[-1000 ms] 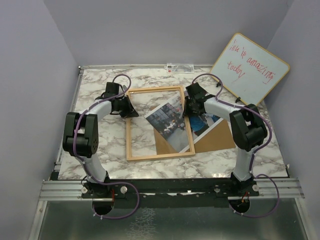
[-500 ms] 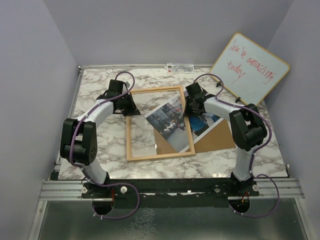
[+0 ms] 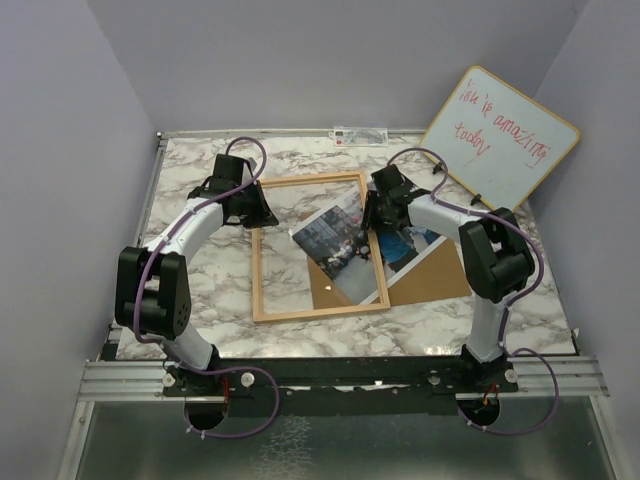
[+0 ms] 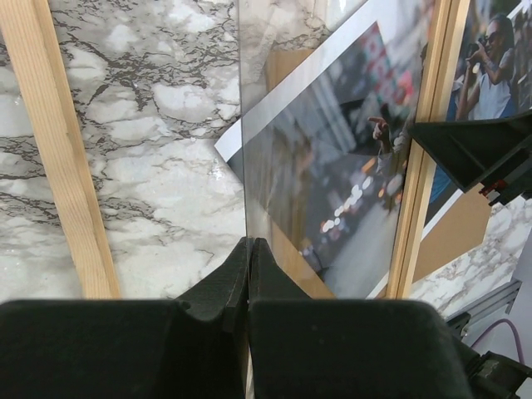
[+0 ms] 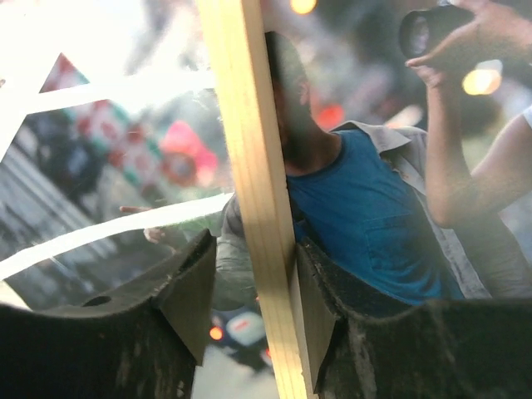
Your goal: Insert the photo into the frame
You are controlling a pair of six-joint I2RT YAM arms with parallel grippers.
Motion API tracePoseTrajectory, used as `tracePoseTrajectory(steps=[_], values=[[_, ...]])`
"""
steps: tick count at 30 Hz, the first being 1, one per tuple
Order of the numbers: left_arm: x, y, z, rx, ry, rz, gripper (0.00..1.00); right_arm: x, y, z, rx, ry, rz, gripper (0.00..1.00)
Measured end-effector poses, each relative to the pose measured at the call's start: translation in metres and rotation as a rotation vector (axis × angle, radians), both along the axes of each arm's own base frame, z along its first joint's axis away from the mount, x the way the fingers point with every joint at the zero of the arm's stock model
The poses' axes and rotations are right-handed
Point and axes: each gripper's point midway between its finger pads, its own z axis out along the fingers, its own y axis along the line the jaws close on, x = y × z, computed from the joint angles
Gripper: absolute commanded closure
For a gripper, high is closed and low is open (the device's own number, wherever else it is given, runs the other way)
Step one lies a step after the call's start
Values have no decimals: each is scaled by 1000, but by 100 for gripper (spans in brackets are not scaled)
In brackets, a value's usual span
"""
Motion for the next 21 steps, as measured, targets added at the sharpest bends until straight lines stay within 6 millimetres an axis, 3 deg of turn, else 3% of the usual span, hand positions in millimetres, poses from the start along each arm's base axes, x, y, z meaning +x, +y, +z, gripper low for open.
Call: tracePoseTrajectory(steps=[5,13,21], values=[[0,0,4,-2,-11,0,100,-2,0,3,46,-14,0,46],[0,-1,5,-6,-10,-2,100,1,-16,6,79,1,-35,43],[0,-1,1,-5,-2,-3,100,-10,-13,5,123,16,-8,47]])
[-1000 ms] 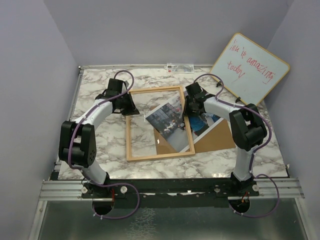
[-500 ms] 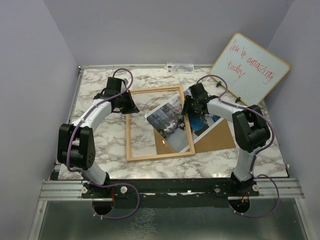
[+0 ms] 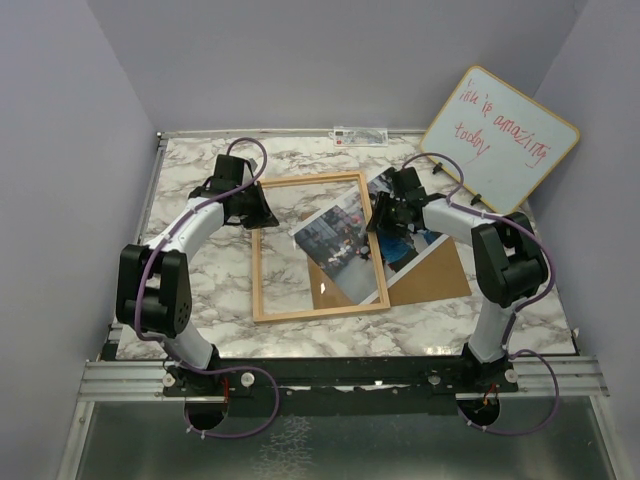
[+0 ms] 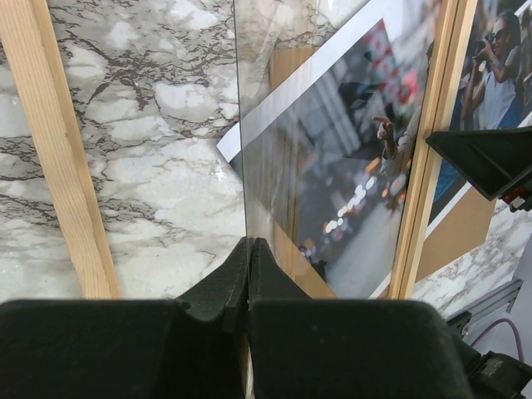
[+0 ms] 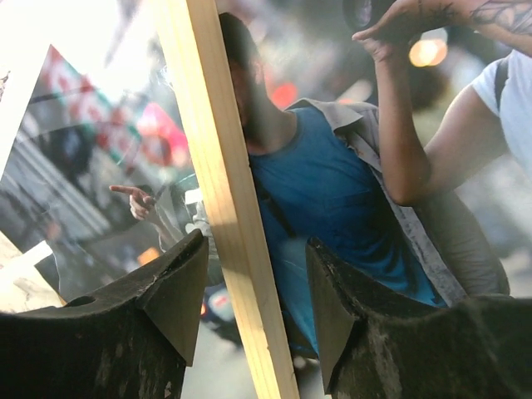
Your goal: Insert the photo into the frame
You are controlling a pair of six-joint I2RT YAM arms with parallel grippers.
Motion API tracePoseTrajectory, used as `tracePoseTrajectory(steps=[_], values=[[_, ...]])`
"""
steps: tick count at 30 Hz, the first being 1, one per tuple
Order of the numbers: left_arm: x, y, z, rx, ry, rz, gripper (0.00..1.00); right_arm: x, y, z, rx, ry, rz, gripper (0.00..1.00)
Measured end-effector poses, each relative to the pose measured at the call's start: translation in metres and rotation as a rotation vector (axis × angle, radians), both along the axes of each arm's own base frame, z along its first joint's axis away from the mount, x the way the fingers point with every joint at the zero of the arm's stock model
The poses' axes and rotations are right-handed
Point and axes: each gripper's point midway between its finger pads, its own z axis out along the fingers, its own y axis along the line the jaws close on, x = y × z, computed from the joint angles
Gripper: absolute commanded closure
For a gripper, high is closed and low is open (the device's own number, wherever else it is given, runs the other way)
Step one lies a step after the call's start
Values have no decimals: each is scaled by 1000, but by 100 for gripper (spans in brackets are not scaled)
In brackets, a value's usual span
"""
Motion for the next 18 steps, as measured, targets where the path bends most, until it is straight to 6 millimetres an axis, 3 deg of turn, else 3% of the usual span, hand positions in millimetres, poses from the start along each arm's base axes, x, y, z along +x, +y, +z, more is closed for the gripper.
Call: tracePoseTrajectory(steps=[7,14,18], values=[[1,0,-7,9,11,-8,100,-4,4,-2,18,3,40,57],[2,-5,-11,-25,40,2,100,-6,6,-2,27,3,57,53],[2,-3,-19,-16,66,24,90,-6,9,-1,37,4,64,50]])
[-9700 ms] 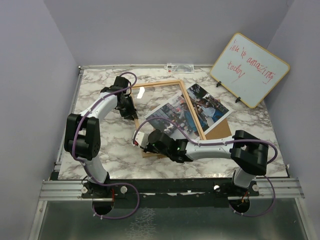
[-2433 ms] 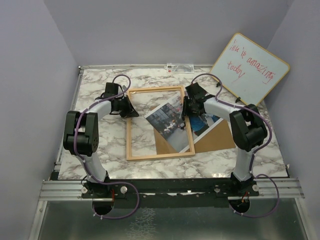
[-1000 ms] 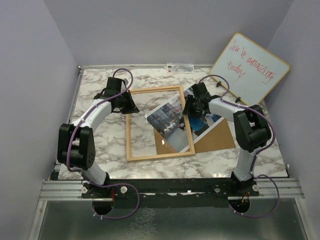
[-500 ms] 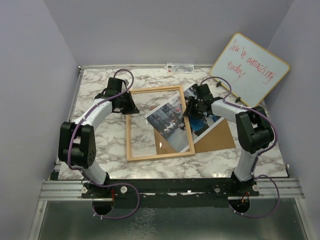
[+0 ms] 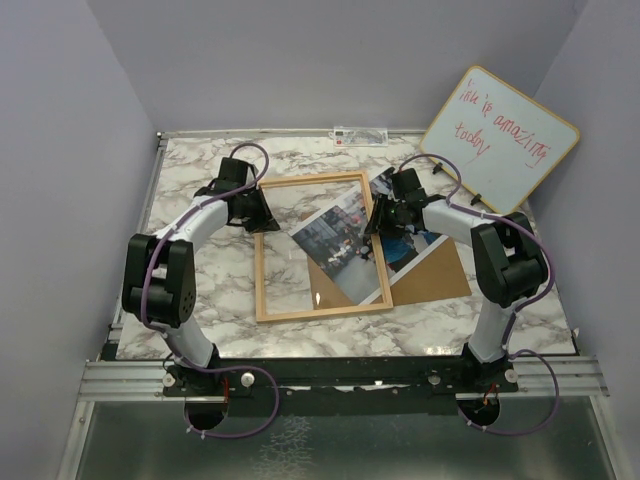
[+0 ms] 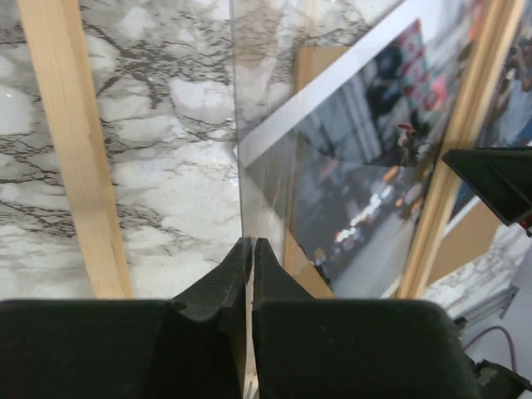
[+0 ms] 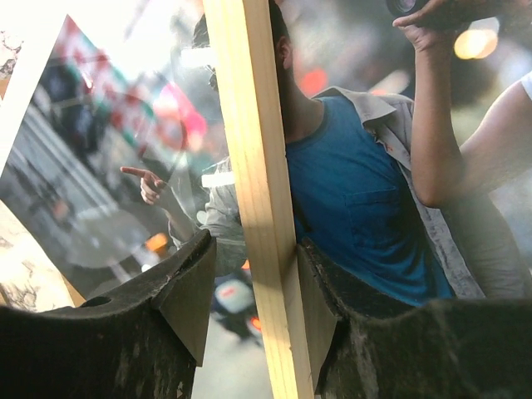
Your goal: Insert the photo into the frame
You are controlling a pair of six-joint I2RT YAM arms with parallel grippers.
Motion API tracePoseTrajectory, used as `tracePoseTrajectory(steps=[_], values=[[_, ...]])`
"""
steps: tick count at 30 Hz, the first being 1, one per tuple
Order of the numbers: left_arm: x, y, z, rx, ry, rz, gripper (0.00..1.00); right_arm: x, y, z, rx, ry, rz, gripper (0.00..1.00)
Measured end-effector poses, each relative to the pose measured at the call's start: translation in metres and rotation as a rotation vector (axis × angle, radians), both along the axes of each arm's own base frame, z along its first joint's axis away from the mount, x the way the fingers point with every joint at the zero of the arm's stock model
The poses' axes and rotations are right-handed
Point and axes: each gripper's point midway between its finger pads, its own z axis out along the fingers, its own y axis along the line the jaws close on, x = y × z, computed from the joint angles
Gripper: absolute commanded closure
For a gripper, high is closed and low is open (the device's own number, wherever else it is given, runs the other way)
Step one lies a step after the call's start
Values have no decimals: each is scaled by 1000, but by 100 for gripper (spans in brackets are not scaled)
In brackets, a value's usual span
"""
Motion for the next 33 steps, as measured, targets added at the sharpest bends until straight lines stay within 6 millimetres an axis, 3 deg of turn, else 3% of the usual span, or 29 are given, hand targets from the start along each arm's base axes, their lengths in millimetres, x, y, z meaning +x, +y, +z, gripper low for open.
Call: tracePoseTrajectory(steps=[7,15,27,33], values=[[-4,14,-30,86,81,48,74,0,1,0,4,0,1,50],[-5,29,-39,171,119,85,54,0,1,0,5,0,1,50],[-3,51,-42,304,139,116,39,0,1,0,5,0,0,50],[3,59,-35,350,124,122,38,0,1,0,4,0,0,50]])
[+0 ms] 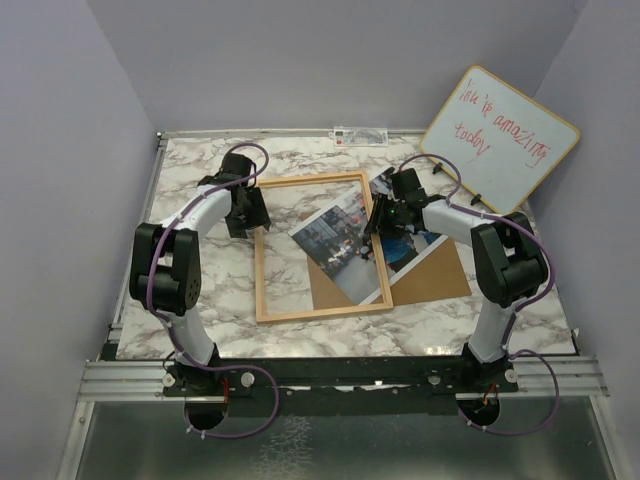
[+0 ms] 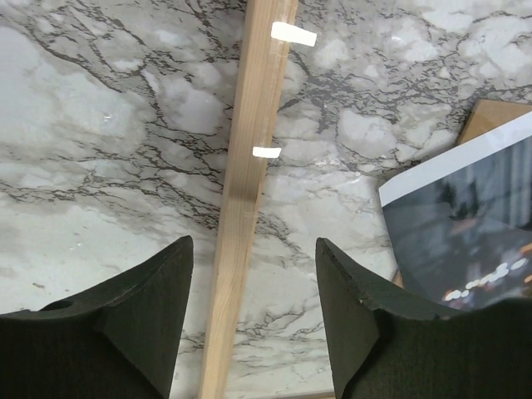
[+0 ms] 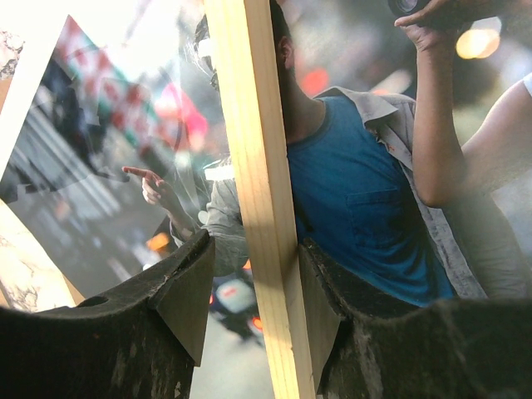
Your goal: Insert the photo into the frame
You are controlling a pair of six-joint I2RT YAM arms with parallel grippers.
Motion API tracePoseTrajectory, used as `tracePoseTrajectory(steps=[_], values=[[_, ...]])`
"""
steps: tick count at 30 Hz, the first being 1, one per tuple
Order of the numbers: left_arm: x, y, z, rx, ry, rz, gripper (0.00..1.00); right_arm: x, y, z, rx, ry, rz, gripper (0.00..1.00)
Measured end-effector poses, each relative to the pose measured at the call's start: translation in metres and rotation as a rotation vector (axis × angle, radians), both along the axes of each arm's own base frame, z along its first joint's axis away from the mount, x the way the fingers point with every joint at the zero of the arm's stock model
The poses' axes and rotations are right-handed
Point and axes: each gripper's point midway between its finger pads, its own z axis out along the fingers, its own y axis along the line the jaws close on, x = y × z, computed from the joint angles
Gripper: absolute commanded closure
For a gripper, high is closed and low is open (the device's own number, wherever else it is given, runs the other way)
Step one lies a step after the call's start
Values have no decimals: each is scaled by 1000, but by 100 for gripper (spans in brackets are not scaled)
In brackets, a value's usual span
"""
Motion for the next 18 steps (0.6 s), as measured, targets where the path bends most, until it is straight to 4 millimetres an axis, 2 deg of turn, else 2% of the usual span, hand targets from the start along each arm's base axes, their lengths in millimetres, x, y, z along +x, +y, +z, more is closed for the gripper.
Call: tracePoseTrajectory(steps=[2,4,7,9,18], values=[[0,3,0,15,1,2,42,0,0,0,0,0,0,51],[-2,5,0,25,7,3,51,0,0,0,0,0,0,52],[-2,8,-1,35,11,5,70,0,0,0,-1,0,0,54],[-2,11,-3,49,12,5,76,0,0,-1,-2,1,0,54],[11,22,-6,120,1,9,76,-1,-1,-2,-2,2,-2,56]])
